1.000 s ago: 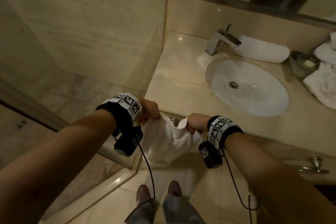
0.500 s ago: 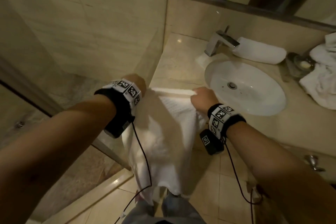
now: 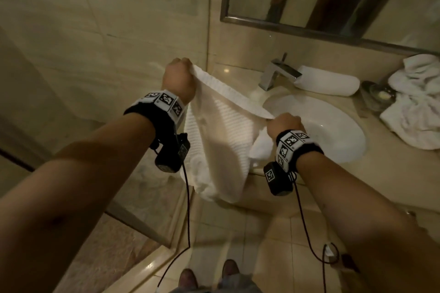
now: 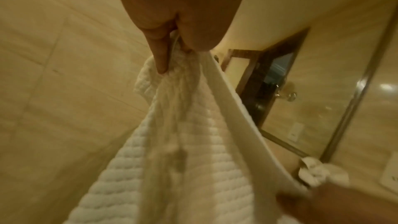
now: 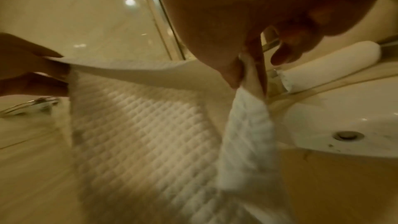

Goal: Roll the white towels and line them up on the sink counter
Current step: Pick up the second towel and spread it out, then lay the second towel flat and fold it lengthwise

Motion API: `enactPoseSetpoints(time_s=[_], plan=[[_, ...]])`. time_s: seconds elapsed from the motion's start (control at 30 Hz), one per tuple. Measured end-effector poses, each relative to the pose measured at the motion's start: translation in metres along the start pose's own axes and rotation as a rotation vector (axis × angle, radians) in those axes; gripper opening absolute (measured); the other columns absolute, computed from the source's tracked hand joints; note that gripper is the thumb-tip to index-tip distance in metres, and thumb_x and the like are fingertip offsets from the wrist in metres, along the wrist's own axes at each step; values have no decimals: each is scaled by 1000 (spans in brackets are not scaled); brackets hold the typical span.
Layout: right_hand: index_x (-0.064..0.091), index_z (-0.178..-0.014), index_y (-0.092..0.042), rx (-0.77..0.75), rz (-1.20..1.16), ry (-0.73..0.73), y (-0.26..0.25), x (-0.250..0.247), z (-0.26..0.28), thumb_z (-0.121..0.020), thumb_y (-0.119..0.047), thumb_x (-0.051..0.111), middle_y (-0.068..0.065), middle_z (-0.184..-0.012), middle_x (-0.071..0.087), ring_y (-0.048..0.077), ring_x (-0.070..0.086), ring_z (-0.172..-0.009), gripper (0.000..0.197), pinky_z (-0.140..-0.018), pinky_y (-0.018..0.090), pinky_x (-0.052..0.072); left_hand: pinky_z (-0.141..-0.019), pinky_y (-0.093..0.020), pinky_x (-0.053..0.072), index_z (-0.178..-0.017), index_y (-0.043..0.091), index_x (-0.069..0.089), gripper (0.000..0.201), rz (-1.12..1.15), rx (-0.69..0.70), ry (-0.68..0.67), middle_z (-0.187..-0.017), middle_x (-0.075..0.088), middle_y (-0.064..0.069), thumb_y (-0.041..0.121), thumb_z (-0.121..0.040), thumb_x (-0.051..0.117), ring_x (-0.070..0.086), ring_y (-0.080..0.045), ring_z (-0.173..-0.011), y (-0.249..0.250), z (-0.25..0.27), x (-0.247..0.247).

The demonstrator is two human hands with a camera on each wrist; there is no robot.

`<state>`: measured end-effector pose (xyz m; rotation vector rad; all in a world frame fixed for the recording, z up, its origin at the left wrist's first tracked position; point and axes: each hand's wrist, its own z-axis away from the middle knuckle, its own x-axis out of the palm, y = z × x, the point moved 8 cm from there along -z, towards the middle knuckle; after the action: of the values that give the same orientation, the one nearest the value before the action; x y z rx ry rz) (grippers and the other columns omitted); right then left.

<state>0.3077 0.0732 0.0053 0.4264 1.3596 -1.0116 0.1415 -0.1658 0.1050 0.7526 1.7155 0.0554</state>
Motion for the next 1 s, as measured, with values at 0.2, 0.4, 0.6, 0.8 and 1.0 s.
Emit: enactPoseSetpoints(time_s=[0.2, 0.4, 0.6, 0.8, 1.0], plan=[[53, -131, 1, 57, -159, -232, 4, 46, -18, -99, -26, 48, 19, -135, 54, 27, 58, -114, 42, -89, 27, 48, -81, -37, 43, -102, -4, 61, 24, 49, -10, 16, -109, 62, -23, 2, -87, 43, 58, -39, -101, 0, -34, 20], [56, -122, -6, 182, -555, -4, 6, 53, -58, -92, -16, 51, 17, -126, 60, 32, 61, -110, 32, -95, 36, 50, -91, -36, 39, -116, -4, 54, 28, 29, -164, 16, -124, 54, -22, 4, -93, 39, 52, -37, -114, -9, -69, 39], [46, -130, -4, -122, -831, 604, -34, -26, -99, -91, -4, 38, 19, -130, 54, 30, 52, -121, 39, -98, 27, 38, -87, -20, 25, -125, -2, 43, 32, 284, -238, 365, -136, 41, -16, 9, -99, 30, 46, -23, -117, 10, -114, 33], [48, -134, -14, -166, -675, 242, -63, -6, -180, -94, -7, 43, 15, -128, 60, 31, 55, -118, 41, -93, 29, 41, -76, -29, 35, -127, -3, 38, 37, 257, -175, 75, -135, 34, -21, -3, -90, 35, 51, -34, -106, 13, -183, 103], [64, -98, -1, -139, -336, -185, -76, 70, -249, -91, -27, 52, 20, -104, 69, 34, 65, -99, 29, -85, 37, 54, -93, -44, 46, -137, 8, 34, 64, -250, -242, -797, -134, 45, -20, 16, -84, 69, 50, -38, -118, -26, -167, 239]])
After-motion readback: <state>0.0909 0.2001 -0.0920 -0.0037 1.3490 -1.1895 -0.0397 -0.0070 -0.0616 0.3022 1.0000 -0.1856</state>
